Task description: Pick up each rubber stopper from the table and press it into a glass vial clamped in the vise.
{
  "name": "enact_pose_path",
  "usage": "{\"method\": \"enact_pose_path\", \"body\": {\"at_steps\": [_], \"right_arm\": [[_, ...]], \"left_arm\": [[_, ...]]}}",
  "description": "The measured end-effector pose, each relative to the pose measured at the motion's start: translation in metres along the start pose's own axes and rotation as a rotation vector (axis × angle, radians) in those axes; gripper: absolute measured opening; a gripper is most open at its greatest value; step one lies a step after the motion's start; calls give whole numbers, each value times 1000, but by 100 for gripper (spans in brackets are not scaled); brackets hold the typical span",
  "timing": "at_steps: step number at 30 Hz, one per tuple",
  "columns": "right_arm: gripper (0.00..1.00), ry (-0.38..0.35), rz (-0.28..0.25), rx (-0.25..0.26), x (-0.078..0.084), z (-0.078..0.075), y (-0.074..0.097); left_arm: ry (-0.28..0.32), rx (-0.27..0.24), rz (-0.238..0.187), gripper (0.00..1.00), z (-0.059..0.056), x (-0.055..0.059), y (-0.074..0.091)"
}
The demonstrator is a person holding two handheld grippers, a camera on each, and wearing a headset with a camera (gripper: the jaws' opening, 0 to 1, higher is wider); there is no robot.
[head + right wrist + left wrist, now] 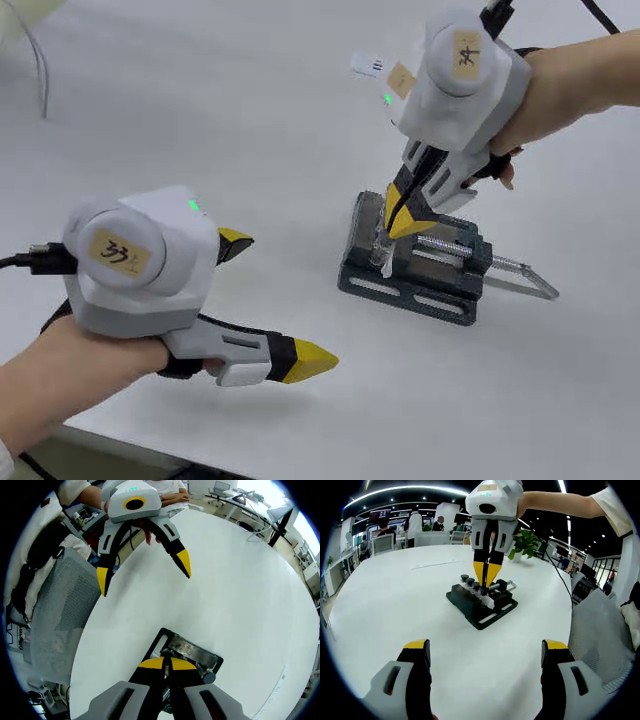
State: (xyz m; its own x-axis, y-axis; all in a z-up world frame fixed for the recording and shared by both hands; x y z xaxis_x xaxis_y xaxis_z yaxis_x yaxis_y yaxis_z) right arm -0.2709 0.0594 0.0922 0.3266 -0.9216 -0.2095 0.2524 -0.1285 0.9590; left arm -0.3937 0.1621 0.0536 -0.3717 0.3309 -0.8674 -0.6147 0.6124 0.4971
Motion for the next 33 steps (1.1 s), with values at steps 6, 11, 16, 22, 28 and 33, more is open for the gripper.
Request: {"method": "enact_pose_path", "body": {"at_steps": [6,11,16,22,28,33], "right_arm": [[0,-10,27,-29,-2,1,0],[0,-34,32,-48,-3,2,0],[0,-44,24,-37,0,2,-1],[0,-24,53,-9,-2,8,-4],[0,-50,58,2,0,6,-3],[0,-74,36,17,0,7,-4]], "left_arm": [[0,4,5,91,0,1,-2],[-2,7,6,91,-1,1,-3],[0,11,8,91,-2,1,-3],[7,10,10,91,-2,3,-4],[12,12,12,91,-2,5,-6],[11,13,6,90,0,2,-8]]}}
Point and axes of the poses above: the centre of the closed fingertips' face, and the gripper's own axes: y roughly backward along the fingers, z roughly to its left, x roughly out of its underside, the point moved 6 cm from there along y, roughly backward along the fingers, and after that the axes turned 12 degrees about -y, right-handed, at the moved point
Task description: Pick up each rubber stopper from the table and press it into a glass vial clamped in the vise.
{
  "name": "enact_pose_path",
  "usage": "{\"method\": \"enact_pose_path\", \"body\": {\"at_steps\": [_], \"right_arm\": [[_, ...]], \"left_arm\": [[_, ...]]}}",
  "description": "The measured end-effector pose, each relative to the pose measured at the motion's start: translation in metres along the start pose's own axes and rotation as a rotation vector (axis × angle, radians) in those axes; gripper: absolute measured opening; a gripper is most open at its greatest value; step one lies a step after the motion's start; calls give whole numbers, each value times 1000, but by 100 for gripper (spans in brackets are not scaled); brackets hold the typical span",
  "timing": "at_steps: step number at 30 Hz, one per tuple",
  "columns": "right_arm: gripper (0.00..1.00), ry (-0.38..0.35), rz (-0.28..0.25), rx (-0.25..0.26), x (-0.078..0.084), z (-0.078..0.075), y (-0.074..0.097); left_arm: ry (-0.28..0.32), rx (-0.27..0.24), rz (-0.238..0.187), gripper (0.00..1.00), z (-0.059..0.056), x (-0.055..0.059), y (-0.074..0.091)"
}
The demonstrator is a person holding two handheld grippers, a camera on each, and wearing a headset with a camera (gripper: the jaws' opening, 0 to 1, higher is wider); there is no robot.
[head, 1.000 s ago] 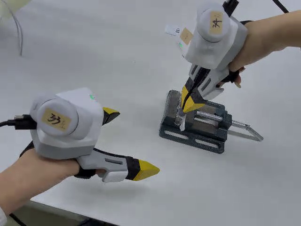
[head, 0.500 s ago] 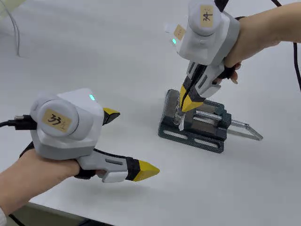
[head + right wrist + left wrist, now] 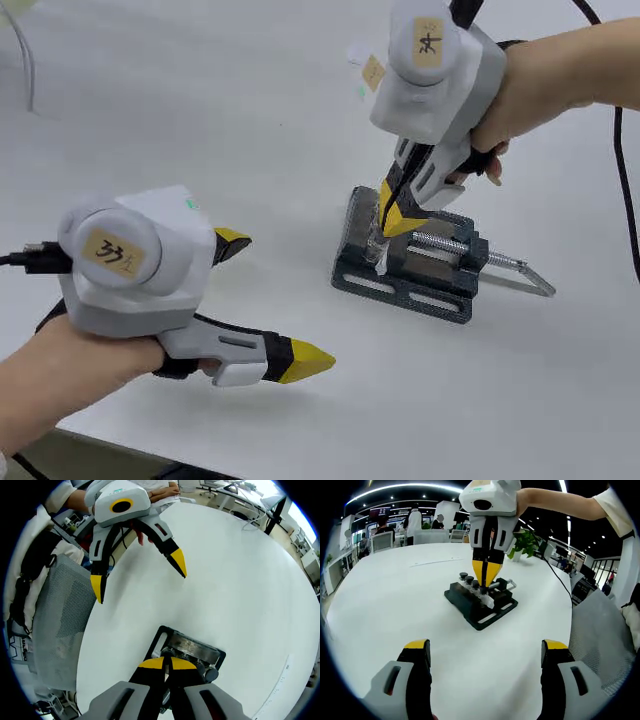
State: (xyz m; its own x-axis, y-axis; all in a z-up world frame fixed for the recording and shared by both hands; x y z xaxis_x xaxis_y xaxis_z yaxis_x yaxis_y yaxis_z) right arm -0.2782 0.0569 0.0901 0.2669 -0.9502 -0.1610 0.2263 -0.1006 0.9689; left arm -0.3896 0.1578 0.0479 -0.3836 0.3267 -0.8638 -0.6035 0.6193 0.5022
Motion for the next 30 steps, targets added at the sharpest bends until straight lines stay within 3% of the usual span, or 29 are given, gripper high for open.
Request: {"method": "enact_pose_path", "body": {"at_steps": [13,18,30], "right_arm": [[0,-65,-55,5,3,0,2],[0,-48,-1,12,-1,0,0],[0,-83,34,18,-2,-3,0]], "left_arm": [[2,6,-4,90,1,-3,-5],[5,8,-2,90,0,-3,-7],[8,2,-9,90,1,-3,-8]]}}
Point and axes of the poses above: the centre of the closed fingertips' face, and the gripper's own axes: y roughly backward along the fingers, z roughly to its left, x roughly out of its underside, the point moved 6 cm from there along y, roughly backward along the fingers, and after that the axes turned 12 degrees about -y, right-handed, at the moved point
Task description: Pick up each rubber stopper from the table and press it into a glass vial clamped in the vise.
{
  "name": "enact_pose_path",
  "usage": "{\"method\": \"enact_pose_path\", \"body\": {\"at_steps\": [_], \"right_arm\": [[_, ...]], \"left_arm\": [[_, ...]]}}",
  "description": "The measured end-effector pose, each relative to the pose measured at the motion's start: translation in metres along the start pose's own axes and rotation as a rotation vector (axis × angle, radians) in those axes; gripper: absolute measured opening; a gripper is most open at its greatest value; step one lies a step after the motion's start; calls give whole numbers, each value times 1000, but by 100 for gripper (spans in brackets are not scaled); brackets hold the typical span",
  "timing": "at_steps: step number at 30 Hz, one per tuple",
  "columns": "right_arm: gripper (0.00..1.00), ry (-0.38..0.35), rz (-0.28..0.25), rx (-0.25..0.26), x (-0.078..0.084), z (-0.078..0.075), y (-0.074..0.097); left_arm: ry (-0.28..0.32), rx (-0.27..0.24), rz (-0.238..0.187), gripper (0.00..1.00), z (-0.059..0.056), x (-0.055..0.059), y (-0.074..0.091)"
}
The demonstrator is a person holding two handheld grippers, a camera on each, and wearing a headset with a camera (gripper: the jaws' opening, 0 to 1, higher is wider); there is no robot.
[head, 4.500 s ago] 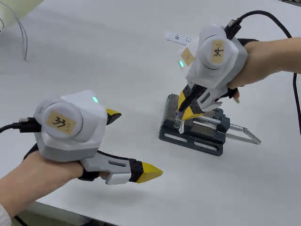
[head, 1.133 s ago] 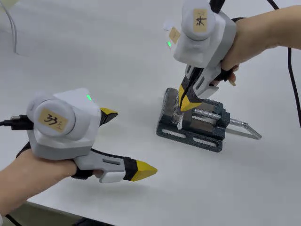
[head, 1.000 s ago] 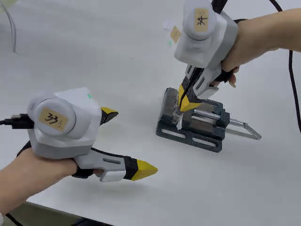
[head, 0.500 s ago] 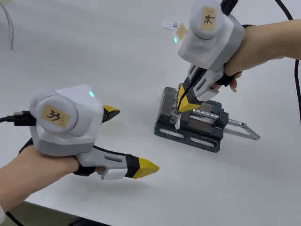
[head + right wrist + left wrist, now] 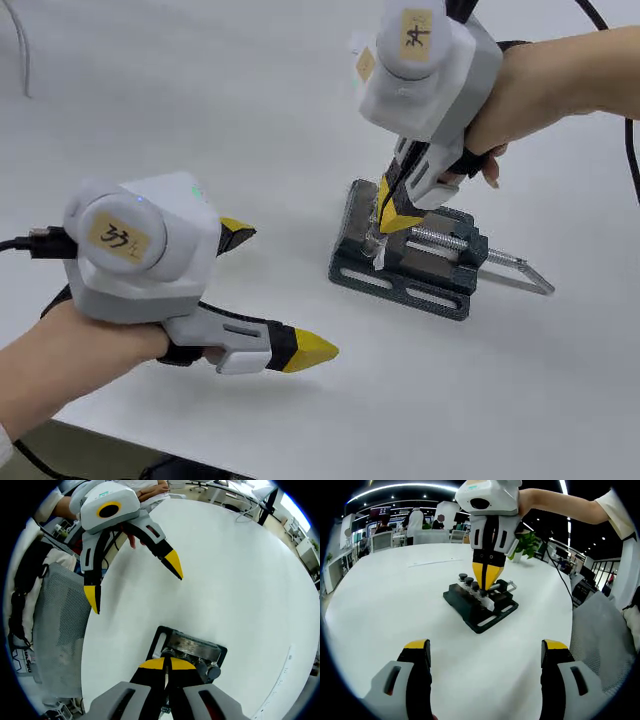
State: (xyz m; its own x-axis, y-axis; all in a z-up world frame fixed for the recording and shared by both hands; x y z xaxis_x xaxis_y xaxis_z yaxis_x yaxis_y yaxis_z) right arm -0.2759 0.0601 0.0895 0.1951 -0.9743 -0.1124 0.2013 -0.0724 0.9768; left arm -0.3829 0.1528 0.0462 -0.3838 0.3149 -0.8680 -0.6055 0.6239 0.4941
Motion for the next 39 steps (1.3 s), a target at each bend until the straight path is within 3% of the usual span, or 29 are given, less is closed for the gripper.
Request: {"method": "enact_pose_path", "body": {"at_steps": [7,13,19,20,31,37,39], "right_arm": [[0,-4,28,35,-1,5,-1],[0,33,50,95,-2,9,-1],[0,-4,13,133,1,9,-2],[0,24,23,147,1,10,-2],[0,-61,6,107,1,4,-1],[0,-27,-5,129,2,7,-2],[0,19,27,144,0,8,-2]], "left_arm": [[1,-2,-4,90,1,0,-1],[-6,0,-3,90,1,-1,-1],[-13,0,-13,90,-1,-5,0],[-15,0,-13,90,-1,-5,0],[-39,-13,-24,90,-6,-18,9],[-35,-30,-32,90,-3,-25,14],[-40,-36,-30,90,-3,-25,15]]}}
Point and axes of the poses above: the centre of the closed fingertips' face, and the gripper's own axes: y roughly backward along the fingers, z roughly to its left, x roughly out of its underside, the point moved 6 cm from there along y, roughly backward along the fingers, and after that the axes turned 12 degrees about -y, right-handed, at the moved point
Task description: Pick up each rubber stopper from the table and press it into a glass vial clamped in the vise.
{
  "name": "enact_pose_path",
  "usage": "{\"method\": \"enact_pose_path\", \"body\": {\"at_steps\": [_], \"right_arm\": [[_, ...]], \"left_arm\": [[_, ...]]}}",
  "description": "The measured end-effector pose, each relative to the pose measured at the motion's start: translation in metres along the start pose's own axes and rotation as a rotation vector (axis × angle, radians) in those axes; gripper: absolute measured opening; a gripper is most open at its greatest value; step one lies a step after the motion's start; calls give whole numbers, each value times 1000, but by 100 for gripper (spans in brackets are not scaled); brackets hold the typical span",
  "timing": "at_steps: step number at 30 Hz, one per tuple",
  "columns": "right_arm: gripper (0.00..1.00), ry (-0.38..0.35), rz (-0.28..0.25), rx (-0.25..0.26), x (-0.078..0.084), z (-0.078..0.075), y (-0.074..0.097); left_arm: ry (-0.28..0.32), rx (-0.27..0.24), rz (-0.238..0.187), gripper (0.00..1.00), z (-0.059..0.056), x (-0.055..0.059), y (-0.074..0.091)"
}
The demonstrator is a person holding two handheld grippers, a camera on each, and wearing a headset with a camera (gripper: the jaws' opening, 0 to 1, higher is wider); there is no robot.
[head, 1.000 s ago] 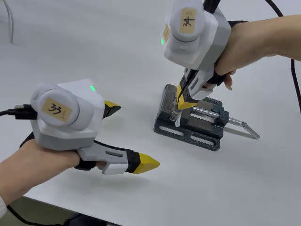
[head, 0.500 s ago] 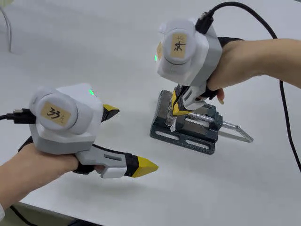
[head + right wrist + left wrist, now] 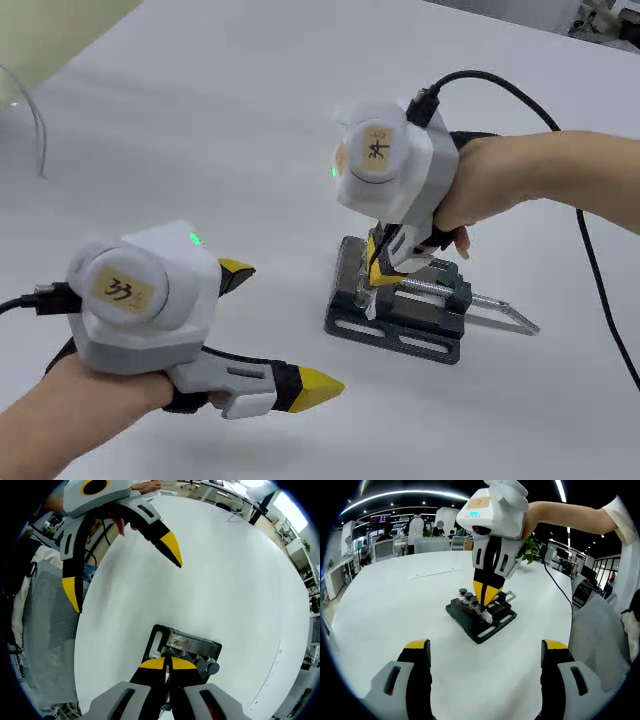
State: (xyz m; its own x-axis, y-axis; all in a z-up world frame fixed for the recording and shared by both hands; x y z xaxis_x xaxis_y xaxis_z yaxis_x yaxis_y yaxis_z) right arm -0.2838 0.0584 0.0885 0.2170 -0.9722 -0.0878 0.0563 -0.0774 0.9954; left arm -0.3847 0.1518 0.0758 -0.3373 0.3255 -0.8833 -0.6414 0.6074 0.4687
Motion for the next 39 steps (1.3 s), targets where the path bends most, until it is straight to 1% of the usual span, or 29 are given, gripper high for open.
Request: {"method": "enact_pose_path", "body": {"at_steps": [2,4,8,11,13,16,20,27,28,30,31,33,36,38,39], "right_arm": [[0,25,34,2,-3,3,0],[0,33,50,-1,-5,1,-2],[0,35,48,-11,-3,1,0],[0,20,26,-16,-2,1,0],[0,28,6,-13,0,1,0],[0,22,-15,-8,-1,0,-1],[0,20,-27,-7,-1,-3,-1],[0,38,-43,-9,-1,-2,-1],[0,38,-49,-8,0,-3,-1],[0,28,-70,13,0,-5,-1],[2,31,-76,25,1,-6,-1],[6,17,-90,19,4,-4,0],[14,2,-127,37,9,-1,2],[15,-10,-140,44,15,2,2],[17,-32,-162,51,18,3,2]], "left_arm": [[-2,1,1,90,-1,0,0],[-7,0,2,90,-2,-1,1],[-11,-2,0,90,-2,-2,3],[-5,-7,-1,90,-1,0,5],[-3,-8,1,90,-2,1,6],[-2,-9,7,90,-1,3,7],[-5,-6,11,90,-1,5,8],[-7,-10,8,90,0,3,9],[-8,-11,9,90,0,3,9],[-9,-11,11,90,1,4,10],[-9,-11,12,90,1,4,10],[-11,-10,13,90,1,4,9],[-13,-7,11,90,0,3,8],[-13,-6,10,90,0,3,8],[-13,-7,9,90,0,3,7]]}}
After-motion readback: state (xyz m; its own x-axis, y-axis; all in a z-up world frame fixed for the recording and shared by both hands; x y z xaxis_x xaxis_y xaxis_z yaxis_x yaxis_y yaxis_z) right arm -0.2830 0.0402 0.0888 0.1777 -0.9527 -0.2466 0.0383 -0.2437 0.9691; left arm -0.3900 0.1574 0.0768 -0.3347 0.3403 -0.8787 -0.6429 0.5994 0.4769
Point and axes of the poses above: the centre of the closed fingertips' face, and the gripper's own axes: y roughly backward along the fingers, z roughly to its left, x roughly out of its underside, the point moved 6 cm from there along y, roughly backward along the fingers, and after that the axes turned 12 degrees about -y, right-handed, at the moved point
